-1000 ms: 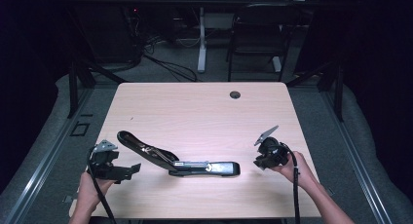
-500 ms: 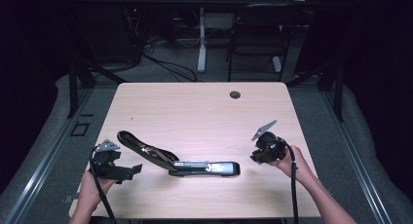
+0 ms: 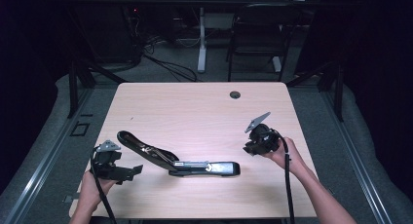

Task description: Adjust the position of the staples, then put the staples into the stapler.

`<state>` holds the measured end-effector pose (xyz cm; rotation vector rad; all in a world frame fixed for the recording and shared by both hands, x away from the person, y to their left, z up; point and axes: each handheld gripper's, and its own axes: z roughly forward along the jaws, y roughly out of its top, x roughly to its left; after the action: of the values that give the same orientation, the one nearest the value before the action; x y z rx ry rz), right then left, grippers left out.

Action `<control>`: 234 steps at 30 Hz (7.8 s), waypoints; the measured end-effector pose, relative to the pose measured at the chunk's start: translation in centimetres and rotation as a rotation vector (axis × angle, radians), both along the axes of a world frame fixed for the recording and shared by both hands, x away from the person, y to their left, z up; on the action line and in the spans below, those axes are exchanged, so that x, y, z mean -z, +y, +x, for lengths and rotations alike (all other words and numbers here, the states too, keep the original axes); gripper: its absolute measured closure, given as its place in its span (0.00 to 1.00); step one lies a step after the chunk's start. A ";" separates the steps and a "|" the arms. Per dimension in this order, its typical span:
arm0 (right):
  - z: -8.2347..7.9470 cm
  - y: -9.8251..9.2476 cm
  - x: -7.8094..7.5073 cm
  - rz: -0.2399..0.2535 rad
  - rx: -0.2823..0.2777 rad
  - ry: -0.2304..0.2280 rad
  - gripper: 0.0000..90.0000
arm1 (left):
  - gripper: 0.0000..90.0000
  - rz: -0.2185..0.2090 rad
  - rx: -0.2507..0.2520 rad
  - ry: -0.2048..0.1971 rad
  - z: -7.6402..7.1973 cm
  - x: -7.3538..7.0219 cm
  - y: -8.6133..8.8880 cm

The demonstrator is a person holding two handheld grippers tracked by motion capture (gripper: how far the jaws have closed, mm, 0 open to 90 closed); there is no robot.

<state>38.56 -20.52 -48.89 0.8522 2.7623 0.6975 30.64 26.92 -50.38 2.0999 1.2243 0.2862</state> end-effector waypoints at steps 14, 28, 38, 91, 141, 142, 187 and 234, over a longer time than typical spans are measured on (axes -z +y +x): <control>0.1 0.9 -0.4 0.010 -0.025 -0.017 0.87 | 0.00 0.002 0.001 0.007 0.0 0.2 0.0; 0.2 1.9 -0.8 0.017 -0.051 -0.037 0.87 | 0.00 0.009 0.016 0.018 0.0 0.3 -0.1; 0.4 2.4 -1.4 0.037 -0.061 -0.055 0.87 | 0.00 0.012 0.019 0.014 0.1 0.4 -0.2; 1.0 6.8 -2.8 0.073 -0.153 -0.095 0.87 | 0.45 -0.228 -0.029 -0.132 -0.2 -1.9 -3.2; 1.1 12.0 -1.9 0.156 -0.285 -0.053 0.87 | 0.52 -0.231 -0.013 -0.147 -0.4 -1.7 -2.9; 1.1 12.1 -1.9 0.160 -0.290 -0.049 0.87 | 0.52 -0.230 -0.011 -0.145 -0.4 -1.7 -2.9; -0.2 14.3 1.7 0.094 -0.424 0.021 0.87 | 0.53 -0.239 -0.009 -0.146 -0.3 -1.7 -2.8; -0.2 14.2 2.2 0.087 -0.491 0.002 0.87 | 0.53 -0.241 -0.007 -0.147 -0.3 -1.7 -2.8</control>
<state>38.40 -6.36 -51.06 0.1730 2.9832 0.8931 30.30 24.13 -48.70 1.8355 1.1206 0.2761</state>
